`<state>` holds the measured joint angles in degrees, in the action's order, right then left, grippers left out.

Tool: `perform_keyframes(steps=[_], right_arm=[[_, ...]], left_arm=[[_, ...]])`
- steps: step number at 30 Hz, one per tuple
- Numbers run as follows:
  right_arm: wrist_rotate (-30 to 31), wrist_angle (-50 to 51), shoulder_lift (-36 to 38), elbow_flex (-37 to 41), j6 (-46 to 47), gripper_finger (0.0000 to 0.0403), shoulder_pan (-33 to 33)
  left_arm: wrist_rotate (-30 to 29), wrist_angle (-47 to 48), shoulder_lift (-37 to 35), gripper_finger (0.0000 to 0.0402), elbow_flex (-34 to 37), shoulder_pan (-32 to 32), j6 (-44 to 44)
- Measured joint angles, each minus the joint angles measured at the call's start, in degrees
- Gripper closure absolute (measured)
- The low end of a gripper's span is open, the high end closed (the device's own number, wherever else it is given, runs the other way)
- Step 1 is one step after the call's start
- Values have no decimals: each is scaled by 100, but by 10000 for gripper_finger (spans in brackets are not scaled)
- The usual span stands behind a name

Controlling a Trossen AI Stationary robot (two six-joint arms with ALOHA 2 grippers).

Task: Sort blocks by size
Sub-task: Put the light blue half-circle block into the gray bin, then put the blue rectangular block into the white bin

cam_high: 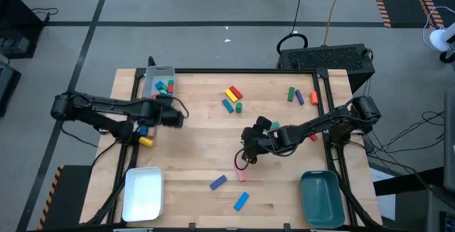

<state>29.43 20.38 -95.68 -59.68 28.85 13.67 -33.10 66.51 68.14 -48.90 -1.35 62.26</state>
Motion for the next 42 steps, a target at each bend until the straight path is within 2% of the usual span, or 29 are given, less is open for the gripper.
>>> perform_keyframes(steps=[7, 14, 20, 27, 34, 42], right_arm=[[-597, -103, 0, 0, -255, 186, -409], [-582, -230, 0, 0, -300, 186, -516], [-557, -75, 0, 0, -472, 186, -513], [-555, 306, 0, 0, -589, 186, -589], [-560, 737, 0, 0, -597, 186, -745], [-556, 1335, 26, 0, -599, 186, -945]], left_arm=[[13, -330, 0, 324, 0, -1420, -1223], [795, -1532, 9, 324, 0, -2979, -2657], [1231, -1822, 85, 324, 0, -3978, -3166], [1458, -1972, 600, 320, 4, -4502, -3603], [1768, -2323, 1049, 237, 4, -4690, -3886], [1781, -2590, 1066, 221, 4, -4709, -4157]])
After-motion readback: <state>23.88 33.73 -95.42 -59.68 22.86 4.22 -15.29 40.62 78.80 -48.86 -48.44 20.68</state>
